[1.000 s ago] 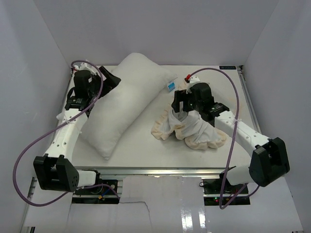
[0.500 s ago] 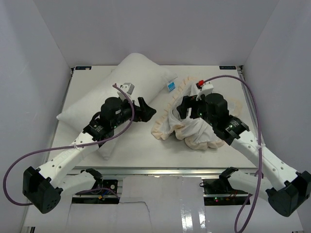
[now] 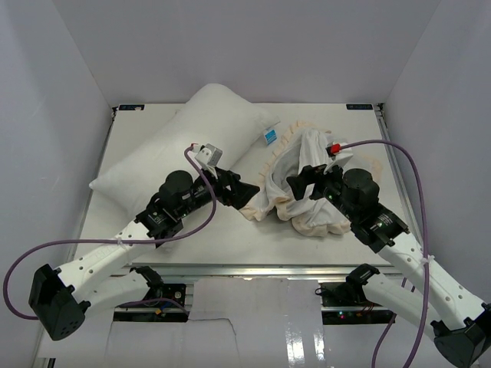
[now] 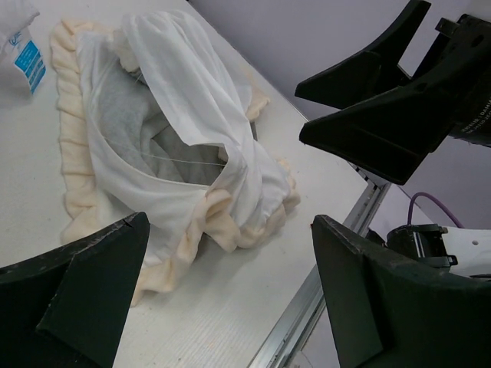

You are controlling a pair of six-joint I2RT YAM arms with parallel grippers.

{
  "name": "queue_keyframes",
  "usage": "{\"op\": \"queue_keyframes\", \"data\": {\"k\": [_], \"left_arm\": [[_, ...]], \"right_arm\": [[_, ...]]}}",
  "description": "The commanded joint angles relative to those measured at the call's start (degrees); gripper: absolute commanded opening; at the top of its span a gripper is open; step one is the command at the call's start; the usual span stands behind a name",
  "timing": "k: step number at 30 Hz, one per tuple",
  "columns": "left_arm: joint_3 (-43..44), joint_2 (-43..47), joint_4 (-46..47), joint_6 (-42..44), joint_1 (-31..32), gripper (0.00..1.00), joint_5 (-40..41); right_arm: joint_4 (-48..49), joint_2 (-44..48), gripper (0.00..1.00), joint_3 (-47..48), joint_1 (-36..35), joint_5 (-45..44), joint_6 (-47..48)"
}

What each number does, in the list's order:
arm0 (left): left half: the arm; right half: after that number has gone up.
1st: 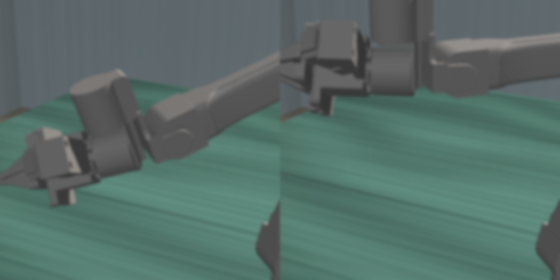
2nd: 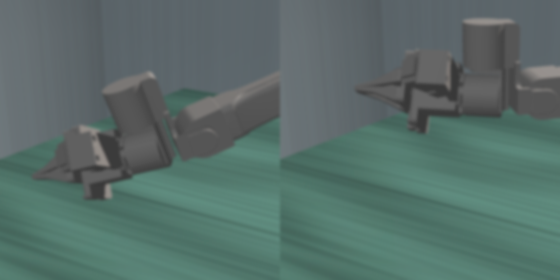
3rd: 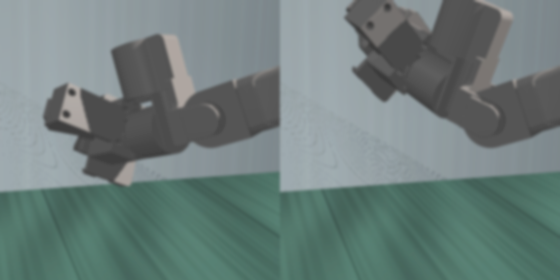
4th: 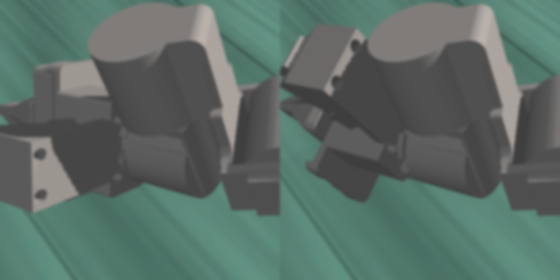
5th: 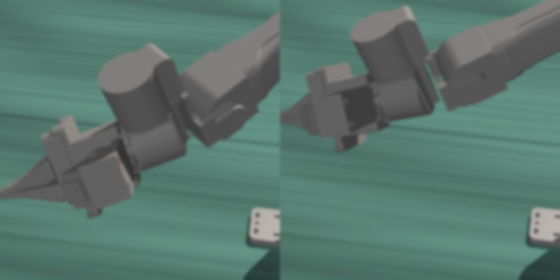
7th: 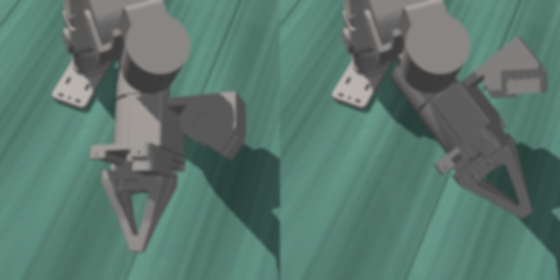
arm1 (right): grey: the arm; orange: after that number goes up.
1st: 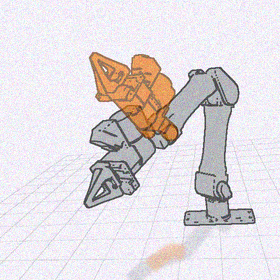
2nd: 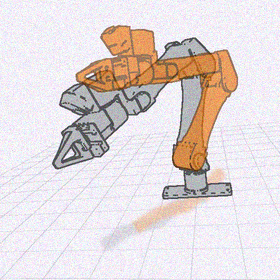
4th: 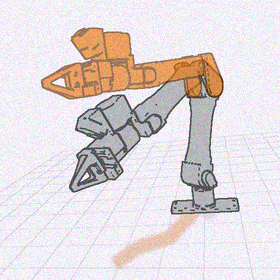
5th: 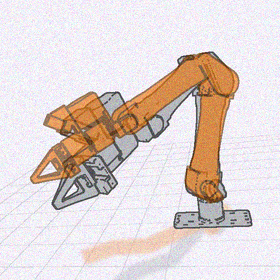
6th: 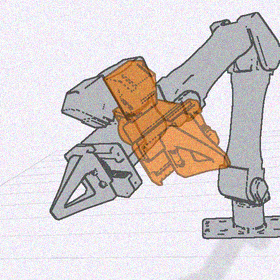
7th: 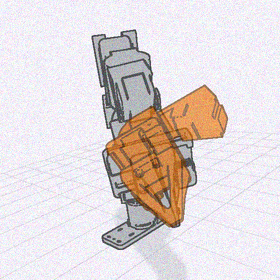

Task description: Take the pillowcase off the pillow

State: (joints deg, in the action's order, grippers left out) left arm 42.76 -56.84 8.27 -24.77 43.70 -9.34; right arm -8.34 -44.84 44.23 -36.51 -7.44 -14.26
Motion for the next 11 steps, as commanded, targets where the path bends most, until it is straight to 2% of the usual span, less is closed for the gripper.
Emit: {"op": "queue_keyframes", "data": {"k": [1,11], "left_arm": [[-0.84,2.52,2.36,1.31,0.86,0.98,-1.12],[-1.01,2.35,2.36,1.48,1.21,0.98,-1.29]], "right_arm": [[4.21,0.89,0.9,-0.37,-0.23,0.32,0.9],[3.94,1.95,0.9,-0.37,-0.23,-0.55,0.81]]}}
